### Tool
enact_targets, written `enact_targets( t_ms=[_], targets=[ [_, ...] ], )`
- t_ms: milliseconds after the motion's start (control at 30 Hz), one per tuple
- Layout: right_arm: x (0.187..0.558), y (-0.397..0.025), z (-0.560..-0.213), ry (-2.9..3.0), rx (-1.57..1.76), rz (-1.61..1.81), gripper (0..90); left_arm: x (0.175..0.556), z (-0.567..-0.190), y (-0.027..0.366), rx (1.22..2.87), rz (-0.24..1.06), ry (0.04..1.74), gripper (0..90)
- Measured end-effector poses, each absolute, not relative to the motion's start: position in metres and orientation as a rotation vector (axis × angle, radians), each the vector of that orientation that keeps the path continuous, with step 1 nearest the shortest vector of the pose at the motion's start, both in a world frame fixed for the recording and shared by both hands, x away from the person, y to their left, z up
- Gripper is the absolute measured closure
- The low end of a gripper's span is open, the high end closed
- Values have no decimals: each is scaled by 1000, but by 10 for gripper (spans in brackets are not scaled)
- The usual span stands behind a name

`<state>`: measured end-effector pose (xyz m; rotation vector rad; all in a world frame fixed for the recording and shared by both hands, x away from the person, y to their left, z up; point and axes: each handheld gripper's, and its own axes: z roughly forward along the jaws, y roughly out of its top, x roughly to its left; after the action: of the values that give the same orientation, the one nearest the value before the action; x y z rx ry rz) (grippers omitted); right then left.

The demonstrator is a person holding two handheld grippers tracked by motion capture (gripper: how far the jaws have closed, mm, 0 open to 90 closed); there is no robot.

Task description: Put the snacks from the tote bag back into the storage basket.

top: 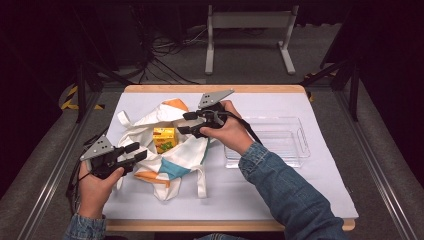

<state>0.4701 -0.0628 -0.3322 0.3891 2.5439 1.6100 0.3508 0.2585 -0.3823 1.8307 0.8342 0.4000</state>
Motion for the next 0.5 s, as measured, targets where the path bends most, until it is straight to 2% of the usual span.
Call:
enact_targets(
  t_ms=[133,500],
  targets=[
    [474,-54,-337,2554,386,1586,389,350,-382,259,1821,415,852,540],
    [478,-36,-355,2604,379,1513,358,348,-380,262,1785,445,868,509]
  ],
)
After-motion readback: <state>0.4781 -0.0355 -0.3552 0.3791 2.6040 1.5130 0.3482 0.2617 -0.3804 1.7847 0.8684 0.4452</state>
